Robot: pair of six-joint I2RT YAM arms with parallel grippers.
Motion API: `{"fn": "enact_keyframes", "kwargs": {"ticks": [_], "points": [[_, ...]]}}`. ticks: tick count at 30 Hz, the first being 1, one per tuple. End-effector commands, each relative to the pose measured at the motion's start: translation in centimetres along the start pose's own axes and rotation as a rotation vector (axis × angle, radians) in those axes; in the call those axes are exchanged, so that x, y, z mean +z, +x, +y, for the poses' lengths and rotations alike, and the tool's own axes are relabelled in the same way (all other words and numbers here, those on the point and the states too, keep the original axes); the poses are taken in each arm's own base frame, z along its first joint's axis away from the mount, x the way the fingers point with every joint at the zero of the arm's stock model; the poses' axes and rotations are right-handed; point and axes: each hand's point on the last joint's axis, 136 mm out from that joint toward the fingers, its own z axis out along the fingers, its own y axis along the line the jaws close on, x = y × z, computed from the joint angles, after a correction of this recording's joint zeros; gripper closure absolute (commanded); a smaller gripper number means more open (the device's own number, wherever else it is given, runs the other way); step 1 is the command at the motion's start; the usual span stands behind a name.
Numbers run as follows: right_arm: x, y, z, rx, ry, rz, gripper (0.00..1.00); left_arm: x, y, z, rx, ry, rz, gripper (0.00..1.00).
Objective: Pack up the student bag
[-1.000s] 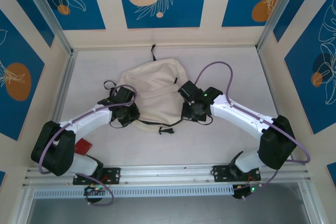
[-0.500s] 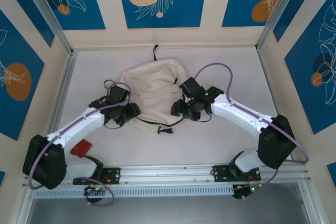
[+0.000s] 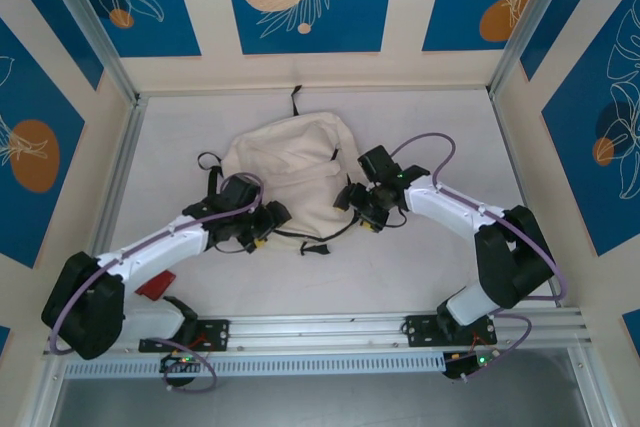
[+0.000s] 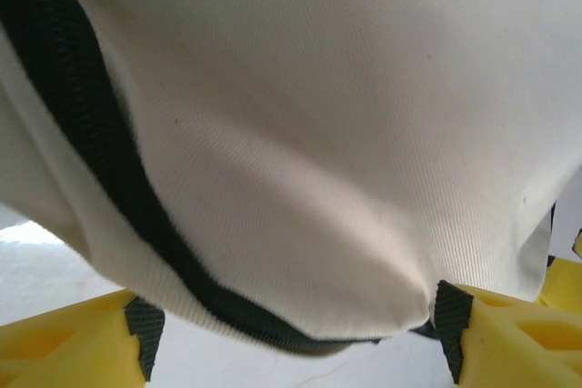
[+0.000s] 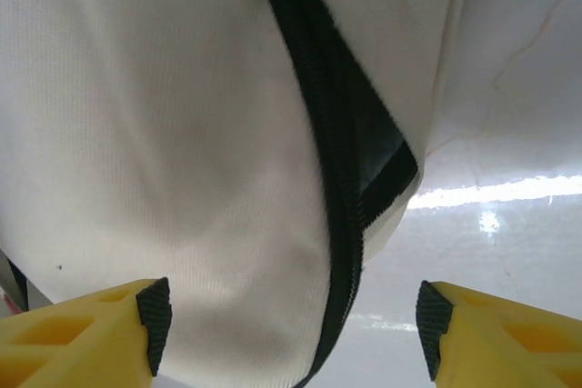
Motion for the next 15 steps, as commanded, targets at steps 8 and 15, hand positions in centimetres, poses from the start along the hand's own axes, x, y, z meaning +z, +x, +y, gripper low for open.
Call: {"fn": "enact_keyframes", "kwargs": {"ticks": [8, 15], "points": [[2.3, -0.4, 3.9, 0.002, -0.291, 0.100, 0.31, 1.4, -2.3, 0.7, -0.105, -0.017, -0.131, 0.48], [-0.3, -1.3, 9.0, -0.102, -0.602, 0.088, 0.47, 1.7, -2.1, 2.9, -0.121, -0.068, -0.138, 0.73]]}}
